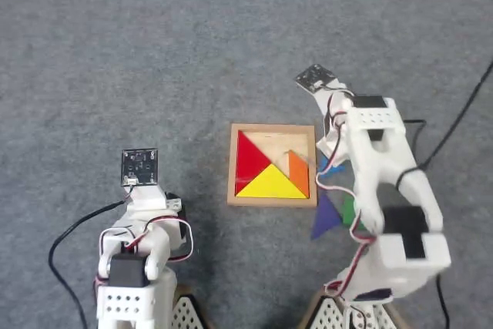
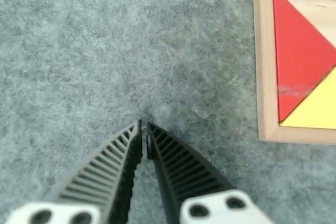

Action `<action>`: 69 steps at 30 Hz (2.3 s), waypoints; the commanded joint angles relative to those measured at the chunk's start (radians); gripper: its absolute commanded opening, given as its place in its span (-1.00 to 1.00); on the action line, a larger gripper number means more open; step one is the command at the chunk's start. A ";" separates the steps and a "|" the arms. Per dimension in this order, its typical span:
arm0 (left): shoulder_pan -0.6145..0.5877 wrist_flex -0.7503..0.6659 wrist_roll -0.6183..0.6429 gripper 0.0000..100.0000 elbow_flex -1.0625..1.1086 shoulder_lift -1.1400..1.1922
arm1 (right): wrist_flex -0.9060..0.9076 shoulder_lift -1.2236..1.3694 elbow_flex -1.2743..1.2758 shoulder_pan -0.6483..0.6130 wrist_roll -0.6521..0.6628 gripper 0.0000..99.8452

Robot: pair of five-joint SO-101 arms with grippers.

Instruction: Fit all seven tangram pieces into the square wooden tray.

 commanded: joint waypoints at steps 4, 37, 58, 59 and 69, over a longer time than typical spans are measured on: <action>-0.006 0.002 -0.011 -0.97 -0.012 -0.020 | -0.031 0.116 -0.143 -0.012 0.021 -0.61; -0.006 0.002 -0.011 -0.97 -0.012 -0.020 | 0.050 -0.476 0.066 -0.027 -0.322 -0.84; -0.006 0.002 -0.011 -0.97 -0.012 -0.020 | -0.084 -0.127 0.152 0.010 -0.169 -0.56; -0.006 0.002 -0.011 -0.97 -0.012 -0.020 | -0.087 -0.105 0.143 0.010 -0.169 -0.55; -0.006 0.002 -0.011 -0.97 -0.012 -0.020 | -0.091 0.054 0.044 0.039 -0.176 -0.56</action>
